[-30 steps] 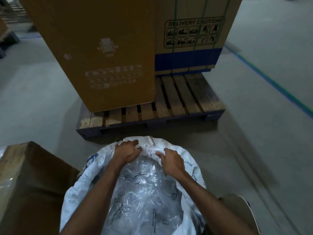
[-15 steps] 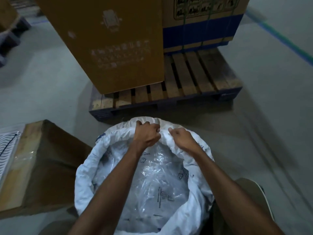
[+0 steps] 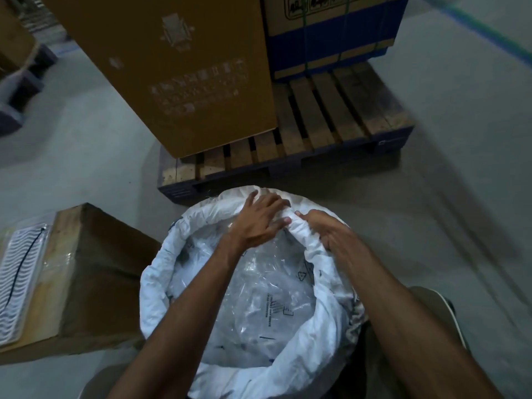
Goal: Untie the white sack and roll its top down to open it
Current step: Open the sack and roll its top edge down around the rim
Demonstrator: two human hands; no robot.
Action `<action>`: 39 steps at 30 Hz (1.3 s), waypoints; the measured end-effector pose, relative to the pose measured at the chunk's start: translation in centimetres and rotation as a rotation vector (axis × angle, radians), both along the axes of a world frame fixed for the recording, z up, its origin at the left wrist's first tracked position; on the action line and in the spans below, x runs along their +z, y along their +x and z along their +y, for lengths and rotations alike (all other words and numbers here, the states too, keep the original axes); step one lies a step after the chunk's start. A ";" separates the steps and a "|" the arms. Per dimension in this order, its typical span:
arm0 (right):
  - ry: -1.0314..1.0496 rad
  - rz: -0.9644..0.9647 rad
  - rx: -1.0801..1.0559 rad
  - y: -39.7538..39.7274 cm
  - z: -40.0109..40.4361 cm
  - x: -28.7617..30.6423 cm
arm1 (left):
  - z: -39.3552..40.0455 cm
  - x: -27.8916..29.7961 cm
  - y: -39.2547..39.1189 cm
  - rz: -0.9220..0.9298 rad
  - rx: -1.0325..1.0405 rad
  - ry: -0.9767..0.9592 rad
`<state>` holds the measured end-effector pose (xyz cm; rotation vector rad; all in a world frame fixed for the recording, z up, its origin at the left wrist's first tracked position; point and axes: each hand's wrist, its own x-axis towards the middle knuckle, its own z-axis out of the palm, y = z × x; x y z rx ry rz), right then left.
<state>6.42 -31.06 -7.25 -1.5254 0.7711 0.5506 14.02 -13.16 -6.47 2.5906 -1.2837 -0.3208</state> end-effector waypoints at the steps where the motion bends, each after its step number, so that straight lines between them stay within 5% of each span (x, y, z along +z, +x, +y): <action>1: 0.052 0.009 -0.034 -0.3 -0.1 0.3 | -0.1 -0.2 -0.3 -0.049 0.001 0.035; 6: -0.541 -0.184 0.017 -3.6 0.7 1.5 | -2.4 -0.6 -1.9 -0.182 0.060 0.180; 9: -0.724 -0.091 0.124 -6.9 1.8 1.7 | -4.1 -0.6 -1.9 -0.113 0.176 0.273; 14: -0.584 -0.032 -0.069 -7.2 1.7 2.0 | -4.4 0.1 -1.3 -0.038 0.150 0.254; 18: -0.177 -0.001 -0.312 -6.0 -0.5 2.3 | -2.4 0.3 -1.9 0.020 0.044 -0.065; 22: 0.204 0.049 -0.398 -6.5 -1.0 1.3 | -2.3 -1.0 -3.3 -0.121 -0.099 -0.085; 25: 0.105 0.034 -0.367 -7.1 -0.7 2.2 | -3.9 -0.6 -4.6 -0.101 -0.017 -0.101; 29: -0.532 -0.028 -0.053 -10.1 1.7 3.4 | -6.7 0.7 -5.1 -0.066 0.105 0.239; 31: -0.660 -0.016 -0.041 -11.7 3.2 2.8 | -7.8 0.7 -4.9 -0.058 0.134 0.351; 35: -0.404 -0.002 -0.260 -11.8 2.3 2.4 | -7.8 0.5 -4.8 -0.060 0.136 0.351; 39: 0.073 -0.022 -0.522 -11.0 0.0 0.5 | -3.8 1.0 -8.1 0.042 0.225 -0.198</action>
